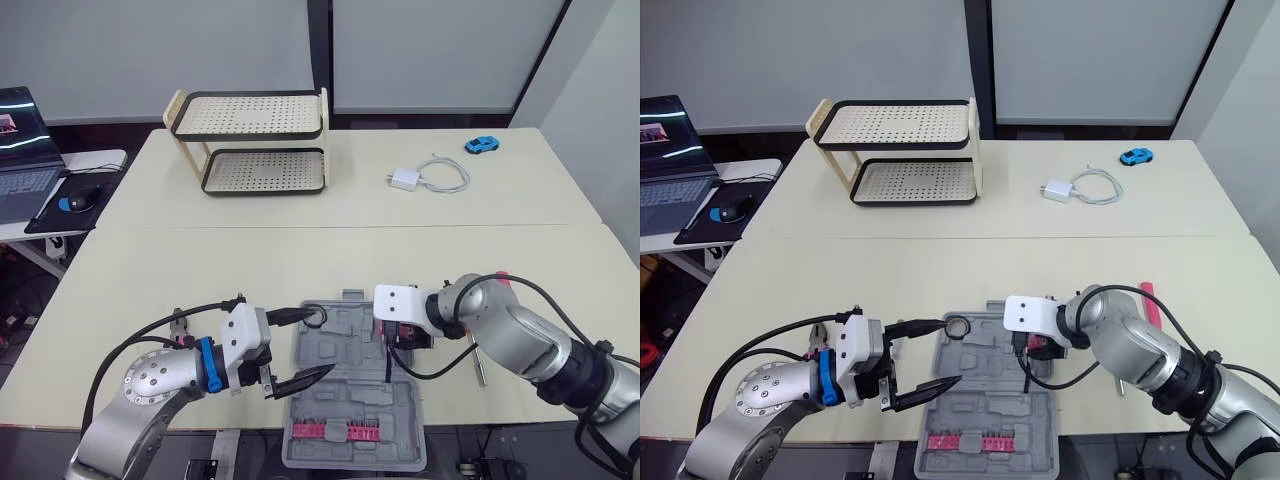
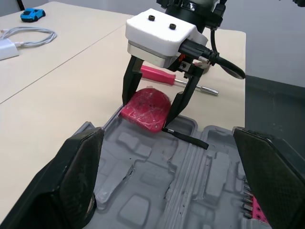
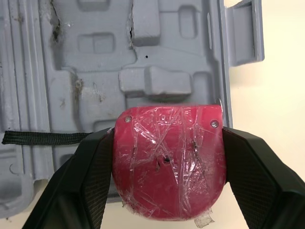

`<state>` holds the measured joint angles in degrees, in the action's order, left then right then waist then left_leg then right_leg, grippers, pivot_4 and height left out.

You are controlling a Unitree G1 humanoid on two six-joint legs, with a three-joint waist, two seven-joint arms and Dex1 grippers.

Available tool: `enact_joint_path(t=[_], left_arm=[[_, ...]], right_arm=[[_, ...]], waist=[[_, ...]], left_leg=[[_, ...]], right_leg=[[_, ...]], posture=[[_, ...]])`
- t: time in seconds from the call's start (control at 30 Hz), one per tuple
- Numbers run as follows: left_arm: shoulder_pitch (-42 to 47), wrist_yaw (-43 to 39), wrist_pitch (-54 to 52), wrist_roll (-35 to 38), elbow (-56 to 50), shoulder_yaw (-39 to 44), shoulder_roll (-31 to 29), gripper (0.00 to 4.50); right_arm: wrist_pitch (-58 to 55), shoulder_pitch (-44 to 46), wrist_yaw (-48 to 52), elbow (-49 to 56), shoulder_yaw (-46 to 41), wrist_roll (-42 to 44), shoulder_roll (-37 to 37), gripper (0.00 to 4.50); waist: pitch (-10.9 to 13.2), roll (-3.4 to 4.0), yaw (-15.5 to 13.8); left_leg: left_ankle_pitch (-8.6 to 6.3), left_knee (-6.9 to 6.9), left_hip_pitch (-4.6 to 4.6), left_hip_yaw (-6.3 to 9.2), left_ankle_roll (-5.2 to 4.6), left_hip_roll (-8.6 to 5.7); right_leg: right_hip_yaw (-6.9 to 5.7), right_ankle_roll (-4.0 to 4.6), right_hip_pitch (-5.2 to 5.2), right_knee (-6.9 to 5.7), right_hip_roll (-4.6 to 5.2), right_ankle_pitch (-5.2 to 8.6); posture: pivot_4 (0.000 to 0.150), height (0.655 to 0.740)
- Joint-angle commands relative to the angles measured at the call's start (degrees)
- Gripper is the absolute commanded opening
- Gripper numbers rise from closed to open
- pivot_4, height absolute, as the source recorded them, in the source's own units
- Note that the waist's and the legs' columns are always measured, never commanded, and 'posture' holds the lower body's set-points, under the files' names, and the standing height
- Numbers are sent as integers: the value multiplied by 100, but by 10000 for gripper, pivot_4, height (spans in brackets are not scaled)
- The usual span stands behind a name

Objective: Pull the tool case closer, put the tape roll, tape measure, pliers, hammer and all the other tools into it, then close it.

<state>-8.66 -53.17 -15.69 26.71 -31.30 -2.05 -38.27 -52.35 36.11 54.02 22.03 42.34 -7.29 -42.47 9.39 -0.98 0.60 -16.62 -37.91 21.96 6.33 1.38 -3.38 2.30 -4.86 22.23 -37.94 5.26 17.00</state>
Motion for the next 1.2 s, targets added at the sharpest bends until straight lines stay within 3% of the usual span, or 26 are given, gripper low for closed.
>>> enact_joint_path(t=[0.03, 1.2], left_arm=[[-56, -16, -1, 92, -206, 93, -67, 45000], [-35, 35, -297, 163, -456, 89, -164, 45000]], right_arm=[[226, 54, -4, -46, -6, -135, 78, 31542], [787, -270, 85, -572, 72, -827, 479, 31542]], waist=[[0, 0, 0], [-2, 0, 70]], left_leg=[[0, 0, 0, 0, 0, 0], [0, 0, -4, 1, 1, 2]], right_leg=[[0, 0, 0, 0, 0, 0], [0, 2, -1, -3, -2, -1]], posture=[[1500, 7400], [1500, 7400]])
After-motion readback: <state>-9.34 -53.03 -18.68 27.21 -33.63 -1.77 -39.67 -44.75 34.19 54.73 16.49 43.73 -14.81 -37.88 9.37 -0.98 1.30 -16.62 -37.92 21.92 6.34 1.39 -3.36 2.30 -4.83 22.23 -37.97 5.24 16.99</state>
